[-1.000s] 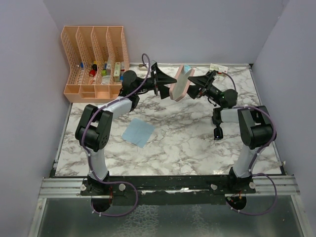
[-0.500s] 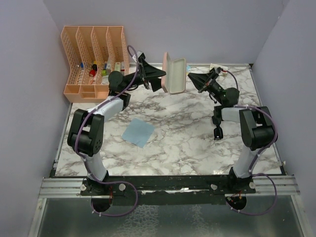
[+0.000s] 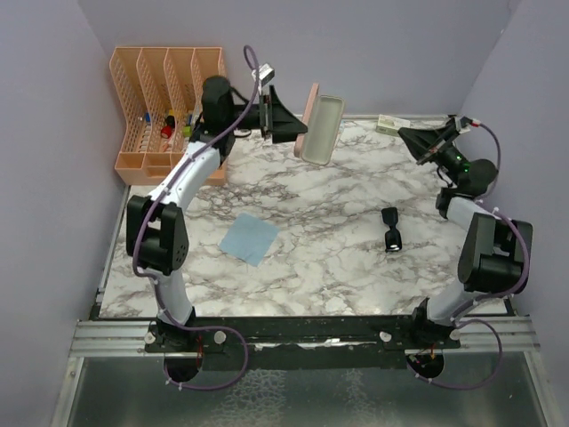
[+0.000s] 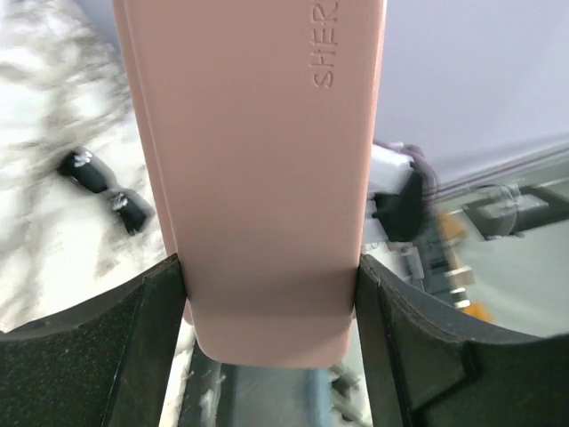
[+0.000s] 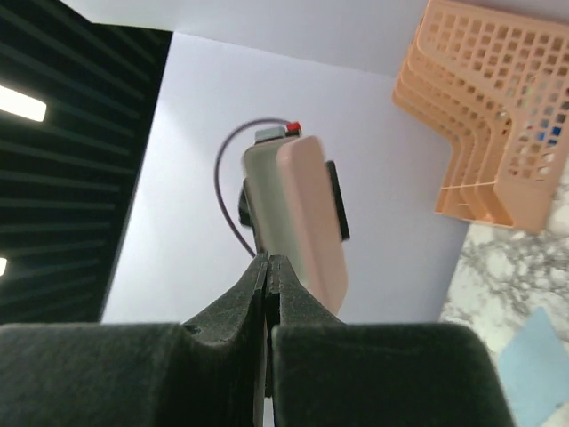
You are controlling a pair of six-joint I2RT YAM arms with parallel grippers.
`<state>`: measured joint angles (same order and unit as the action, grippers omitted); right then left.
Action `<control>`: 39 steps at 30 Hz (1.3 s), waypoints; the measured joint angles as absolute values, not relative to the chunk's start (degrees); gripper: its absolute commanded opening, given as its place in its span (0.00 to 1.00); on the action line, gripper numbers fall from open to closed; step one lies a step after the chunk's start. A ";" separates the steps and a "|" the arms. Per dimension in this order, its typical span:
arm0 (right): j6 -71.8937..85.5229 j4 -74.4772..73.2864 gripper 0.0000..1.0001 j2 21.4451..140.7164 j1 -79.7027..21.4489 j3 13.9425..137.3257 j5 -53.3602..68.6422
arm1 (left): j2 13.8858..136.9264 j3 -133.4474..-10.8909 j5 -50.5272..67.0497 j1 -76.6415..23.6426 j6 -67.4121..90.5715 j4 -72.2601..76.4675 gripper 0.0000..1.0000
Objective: Organize the sunglasses
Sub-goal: Open the sunglasses case, then place the sunglasses case at the center of the board.
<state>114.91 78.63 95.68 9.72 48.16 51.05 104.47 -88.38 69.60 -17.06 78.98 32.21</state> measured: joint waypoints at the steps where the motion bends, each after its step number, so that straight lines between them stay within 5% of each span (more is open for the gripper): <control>1: 113.58 75.68 0.01 93.67 12.58 49.08 53.30 | 105.69 -92.84 69.47 -17.08 70.74 22.68 0.00; 5: 108.03 66.15 0.01 88.88 16.12 53.19 59.42 | 116.66 -121.73 60.10 -18.59 36.75 -18.02 0.00; 13: 100.14 53.28 0.01 83.94 16.69 52.69 66.17 | 124.33 -131.68 42.96 -23.53 3.86 -54.39 0.00; 27: 89.45 38.72 0.01 82.00 17.39 49.54 71.46 | 126.08 -131.17 44.80 -27.90 -38.81 -77.76 0.00; 31: 73.54 11.64 0.01 81.62 17.39 55.53 72.10 | 126.89 -129.16 45.06 -28.40 -43.18 -79.72 0.00; 39: 54.48 -12.73 0.01 81.58 17.39 56.42 72.01 | 132.35 -130.85 45.63 -29.76 -45.21 -80.05 0.00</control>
<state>54.48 -12.73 81.58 17.39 56.42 72.01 132.35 -130.85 45.63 -29.76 -45.21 -80.05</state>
